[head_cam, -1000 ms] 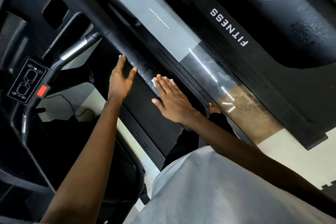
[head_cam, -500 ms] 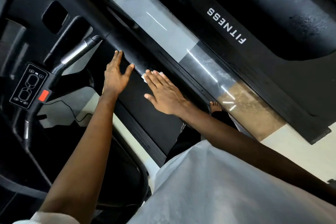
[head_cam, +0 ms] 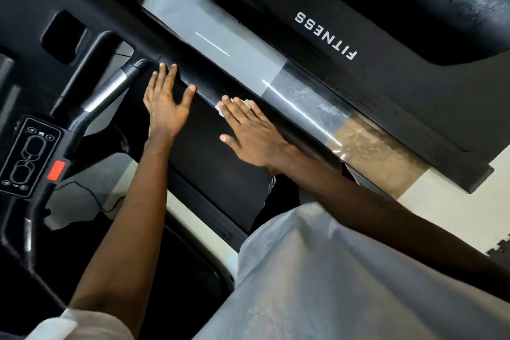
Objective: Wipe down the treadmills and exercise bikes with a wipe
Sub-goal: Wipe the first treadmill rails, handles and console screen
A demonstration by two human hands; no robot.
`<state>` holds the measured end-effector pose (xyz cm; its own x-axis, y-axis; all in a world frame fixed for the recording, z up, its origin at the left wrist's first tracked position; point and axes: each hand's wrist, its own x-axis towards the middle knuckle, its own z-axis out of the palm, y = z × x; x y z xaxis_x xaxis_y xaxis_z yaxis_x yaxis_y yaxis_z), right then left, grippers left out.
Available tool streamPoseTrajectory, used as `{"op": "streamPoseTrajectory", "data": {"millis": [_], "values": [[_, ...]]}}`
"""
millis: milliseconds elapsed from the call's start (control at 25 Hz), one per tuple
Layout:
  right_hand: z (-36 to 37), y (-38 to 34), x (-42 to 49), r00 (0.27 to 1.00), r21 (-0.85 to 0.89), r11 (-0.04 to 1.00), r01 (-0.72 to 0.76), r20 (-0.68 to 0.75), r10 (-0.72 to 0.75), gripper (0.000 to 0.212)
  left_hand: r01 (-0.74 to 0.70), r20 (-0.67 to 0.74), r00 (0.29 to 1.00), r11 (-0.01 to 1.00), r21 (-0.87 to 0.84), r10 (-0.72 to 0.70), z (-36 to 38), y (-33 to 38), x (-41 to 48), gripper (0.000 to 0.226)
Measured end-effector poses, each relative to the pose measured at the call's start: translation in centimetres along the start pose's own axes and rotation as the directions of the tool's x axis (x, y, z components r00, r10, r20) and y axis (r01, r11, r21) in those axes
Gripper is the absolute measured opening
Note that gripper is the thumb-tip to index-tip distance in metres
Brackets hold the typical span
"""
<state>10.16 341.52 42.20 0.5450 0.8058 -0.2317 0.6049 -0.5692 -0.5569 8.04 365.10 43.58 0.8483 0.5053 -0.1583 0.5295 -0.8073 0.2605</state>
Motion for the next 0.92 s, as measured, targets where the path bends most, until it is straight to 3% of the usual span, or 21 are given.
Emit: {"op": "streamPoseTrajectory", "data": {"millis": [320,560,800,920], "values": [[1.4,-2.2,-2.3,0.981,-0.05,0.981,-0.187,-0.058,0.184,0.069,-0.185,-0.018,0.983,0.979,-0.082,0.184,-0.2,-3.8,2.7,0.059],[0.7,-6.5,4.8,0.968,-0.037,0.968,-0.247,-0.054,0.245,0.07,-0.211,-0.027,0.977,0.962,-0.171,0.21,-0.2,-4.4,3.0,0.057],[0.5,-4.5,-0.8,0.917,0.006,0.919,-0.395,-0.052,0.394,0.069,-0.211,-0.047,0.977,0.953,-0.218,0.206,0.3,-4.2,3.0,0.057],[0.1,-5.0,2.3,0.928,0.044,0.928,-0.37,-0.025,0.372,0.072,-0.207,-0.065,0.978,0.949,-0.239,0.198,0.5,-4.0,2.9,0.057]]}}
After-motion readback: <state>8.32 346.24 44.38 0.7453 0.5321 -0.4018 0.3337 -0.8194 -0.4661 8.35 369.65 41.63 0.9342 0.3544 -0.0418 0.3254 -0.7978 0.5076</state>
